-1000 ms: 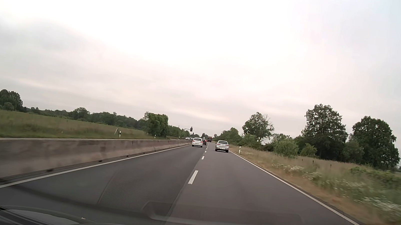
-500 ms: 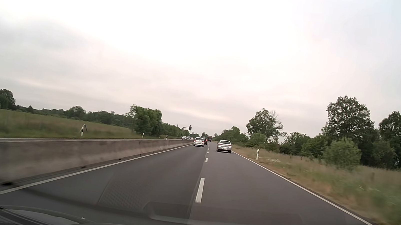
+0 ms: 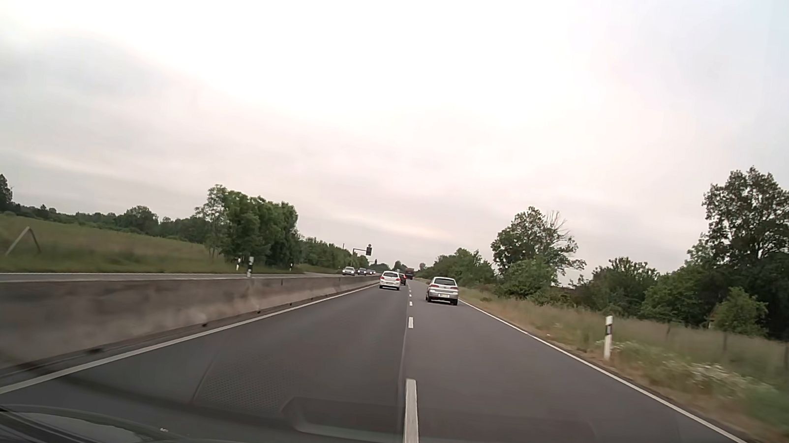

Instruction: Follow the waypoints while adhering to traffic rules and regulations

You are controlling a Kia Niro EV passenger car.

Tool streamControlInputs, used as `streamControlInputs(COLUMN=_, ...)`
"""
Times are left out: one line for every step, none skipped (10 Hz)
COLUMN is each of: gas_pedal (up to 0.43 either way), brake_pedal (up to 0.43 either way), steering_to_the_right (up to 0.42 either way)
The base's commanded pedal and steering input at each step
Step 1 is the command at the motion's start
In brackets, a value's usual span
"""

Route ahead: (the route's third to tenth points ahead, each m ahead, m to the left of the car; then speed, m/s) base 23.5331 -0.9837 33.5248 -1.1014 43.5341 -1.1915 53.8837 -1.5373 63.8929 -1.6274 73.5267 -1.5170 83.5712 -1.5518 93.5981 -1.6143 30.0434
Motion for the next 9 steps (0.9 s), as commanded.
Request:
streamControlInputs(gas_pedal=0.539, brake_pedal=0.000, steering_to_the_right=0.003)
streamControlInputs(gas_pedal=0.500, brake_pedal=0.000, steering_to_the_right=0.003)
streamControlInputs(gas_pedal=0.488, brake_pedal=0.000, steering_to_the_right=0.002)
streamControlInputs(gas_pedal=0.480, brake_pedal=0.000, steering_to_the_right=0.001)
streamControlInputs(gas_pedal=0.469, brake_pedal=0.000, steering_to_the_right=0.000)
streamControlInputs(gas_pedal=0.449, brake_pedal=0.000, steering_to_the_right=0.000)
streamControlInputs(gas_pedal=0.449, brake_pedal=0.000, steering_to_the_right=0.000)
streamControlInputs(gas_pedal=0.449, brake_pedal=0.000, steering_to_the_right=0.000)
streamControlInputs(gas_pedal=0.421, brake_pedal=0.000, steering_to_the_right=0.000)
